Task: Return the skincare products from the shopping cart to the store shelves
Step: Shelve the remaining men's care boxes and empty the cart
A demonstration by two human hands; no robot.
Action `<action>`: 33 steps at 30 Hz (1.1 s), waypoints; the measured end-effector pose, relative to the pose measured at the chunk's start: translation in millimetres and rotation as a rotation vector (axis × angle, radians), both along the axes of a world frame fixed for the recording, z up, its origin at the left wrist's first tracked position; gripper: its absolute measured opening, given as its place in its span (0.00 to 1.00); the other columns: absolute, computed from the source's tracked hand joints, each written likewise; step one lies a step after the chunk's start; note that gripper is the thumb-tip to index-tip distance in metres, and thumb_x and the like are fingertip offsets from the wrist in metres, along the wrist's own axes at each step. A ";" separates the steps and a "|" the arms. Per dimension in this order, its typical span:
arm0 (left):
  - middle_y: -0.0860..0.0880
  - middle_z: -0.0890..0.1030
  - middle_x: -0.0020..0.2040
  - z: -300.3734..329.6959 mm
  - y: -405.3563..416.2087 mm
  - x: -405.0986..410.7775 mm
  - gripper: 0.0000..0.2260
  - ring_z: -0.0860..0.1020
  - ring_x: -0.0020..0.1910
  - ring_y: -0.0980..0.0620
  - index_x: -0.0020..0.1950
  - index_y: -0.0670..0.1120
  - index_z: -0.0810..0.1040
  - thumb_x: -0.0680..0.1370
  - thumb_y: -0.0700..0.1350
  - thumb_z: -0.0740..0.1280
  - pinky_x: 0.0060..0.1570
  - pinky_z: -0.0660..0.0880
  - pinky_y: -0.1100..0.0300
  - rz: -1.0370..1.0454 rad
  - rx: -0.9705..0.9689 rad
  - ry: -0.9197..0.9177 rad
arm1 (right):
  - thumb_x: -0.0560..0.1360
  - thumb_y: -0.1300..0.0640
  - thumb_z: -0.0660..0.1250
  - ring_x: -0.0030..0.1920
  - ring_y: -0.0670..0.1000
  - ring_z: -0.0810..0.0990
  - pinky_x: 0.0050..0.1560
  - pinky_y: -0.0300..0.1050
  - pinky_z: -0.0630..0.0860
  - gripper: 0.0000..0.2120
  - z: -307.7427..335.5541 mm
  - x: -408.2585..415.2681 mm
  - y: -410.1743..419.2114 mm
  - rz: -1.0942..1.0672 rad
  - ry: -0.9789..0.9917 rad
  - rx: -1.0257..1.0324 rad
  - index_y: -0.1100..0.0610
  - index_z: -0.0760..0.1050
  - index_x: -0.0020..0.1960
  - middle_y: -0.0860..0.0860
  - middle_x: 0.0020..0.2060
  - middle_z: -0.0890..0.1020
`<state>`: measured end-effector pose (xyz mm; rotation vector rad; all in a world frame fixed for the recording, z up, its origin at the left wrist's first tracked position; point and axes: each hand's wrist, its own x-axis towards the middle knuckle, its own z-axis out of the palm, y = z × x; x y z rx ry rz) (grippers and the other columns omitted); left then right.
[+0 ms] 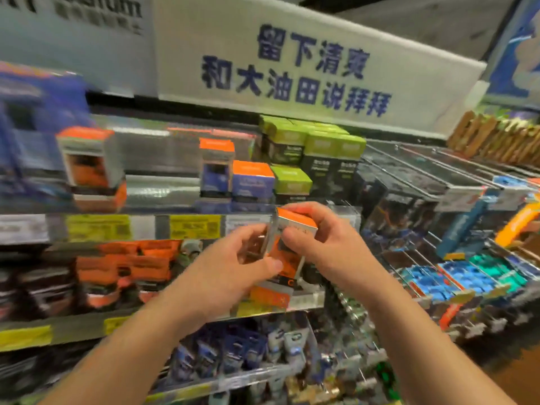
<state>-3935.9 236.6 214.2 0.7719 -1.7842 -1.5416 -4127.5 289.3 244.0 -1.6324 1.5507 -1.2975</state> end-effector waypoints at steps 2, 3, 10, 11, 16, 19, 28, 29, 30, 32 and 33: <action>0.57 0.86 0.55 12.2 -4.4 23.7 0.17 0.84 0.57 0.55 0.64 0.58 0.79 0.78 0.42 0.74 0.59 0.81 0.52 0.038 -0.033 0.021 | 0.67 0.37 0.74 0.51 0.48 0.85 0.58 0.59 0.82 0.18 20.4 19.9 -14.7 0.058 0.090 -0.012 0.37 0.80 0.56 0.45 0.50 0.86; 0.57 0.86 0.55 18.2 -6.6 35.1 0.17 0.84 0.57 0.54 0.64 0.58 0.79 0.79 0.42 0.73 0.58 0.81 0.51 0.055 -0.040 0.033 | 0.66 0.37 0.74 0.50 0.48 0.85 0.57 0.60 0.82 0.18 30.6 30.8 -23.1 0.085 0.125 -0.019 0.38 0.80 0.55 0.44 0.49 0.86; 0.61 0.85 0.54 66.1 -28.4 107.0 0.16 0.84 0.53 0.59 0.63 0.65 0.78 0.76 0.58 0.73 0.54 0.81 0.54 0.163 -0.266 -0.033 | 0.68 0.39 0.76 0.49 0.55 0.86 0.56 0.64 0.82 0.20 101.9 100.2 -68.1 0.196 0.326 -0.075 0.48 0.83 0.53 0.50 0.46 0.87; 0.66 0.84 0.52 73.2 -32.0 116.2 0.17 0.83 0.51 0.64 0.65 0.66 0.76 0.76 0.60 0.70 0.51 0.79 0.63 0.201 -0.348 -0.093 | 0.68 0.37 0.75 0.48 0.53 0.86 0.56 0.62 0.82 0.20 111.7 108.7 -72.1 0.187 0.375 -0.081 0.48 0.83 0.54 0.49 0.46 0.87; 0.64 0.83 0.51 88.4 -58.2 161.0 0.11 0.81 0.46 0.61 0.63 0.64 0.80 0.82 0.55 0.64 0.48 0.80 0.58 0.595 -0.545 0.041 | 0.69 0.38 0.76 0.47 0.50 0.85 0.54 0.57 0.83 0.19 148.3 144.8 -95.4 0.086 0.467 -0.122 0.48 0.83 0.54 0.46 0.45 0.87; 0.62 0.81 0.53 88.2 -70.7 179.9 0.10 0.78 0.47 0.63 0.60 0.61 0.81 0.82 0.49 0.66 0.51 0.74 0.70 0.793 -0.697 0.000 | 0.72 0.39 0.74 0.47 0.45 0.83 0.54 0.53 0.83 0.17 160.7 160.8 -107.7 0.009 0.581 -0.089 0.47 0.82 0.56 0.44 0.46 0.85; 0.59 0.77 0.59 83.2 -86.0 188.0 0.14 0.73 0.47 0.60 0.66 0.55 0.80 0.82 0.43 0.67 0.56 0.70 0.64 0.791 -0.806 -0.266 | 0.78 0.45 0.72 0.44 0.52 0.84 0.49 0.54 0.83 0.15 149.3 194.3 -135.6 -0.039 0.887 0.079 0.54 0.81 0.56 0.51 0.46 0.85; 0.60 0.77 0.60 82.1 -87.1 187.1 0.14 0.73 0.48 0.60 0.66 0.56 0.80 0.82 0.44 0.67 0.57 0.70 0.64 0.780 -0.787 -0.275 | 0.78 0.45 0.72 0.43 0.51 0.84 0.46 0.50 0.82 0.14 147.2 195.1 -137.7 -0.041 0.902 0.085 0.54 0.81 0.56 0.51 0.45 0.84; 0.61 0.77 0.61 80.8 -88.5 186.6 0.14 0.73 0.48 0.61 0.67 0.57 0.79 0.82 0.44 0.66 0.57 0.69 0.64 0.770 -0.774 -0.283 | 0.78 0.46 0.72 0.43 0.51 0.84 0.44 0.47 0.81 0.13 145.3 195.5 -140.0 -0.039 0.914 0.094 0.54 0.81 0.56 0.50 0.43 0.84; 0.61 0.76 0.62 79.1 -90.9 185.7 0.15 0.72 0.46 0.60 0.67 0.57 0.79 0.83 0.45 0.66 0.57 0.69 0.64 0.750 -0.763 -0.296 | 0.79 0.46 0.72 0.43 0.49 0.82 0.38 0.43 0.78 0.12 140.8 195.1 -144.6 -0.030 0.926 0.128 0.53 0.79 0.57 0.49 0.42 0.83; 0.61 0.76 0.63 78.6 -92.0 185.5 0.15 0.72 0.47 0.60 0.68 0.57 0.79 0.83 0.44 0.65 0.58 0.70 0.63 0.741 -0.763 -0.299 | 0.79 0.46 0.72 0.43 0.48 0.82 0.37 0.42 0.75 0.13 138.1 195.2 -146.9 -0.024 0.929 0.144 0.53 0.77 0.58 0.48 0.43 0.82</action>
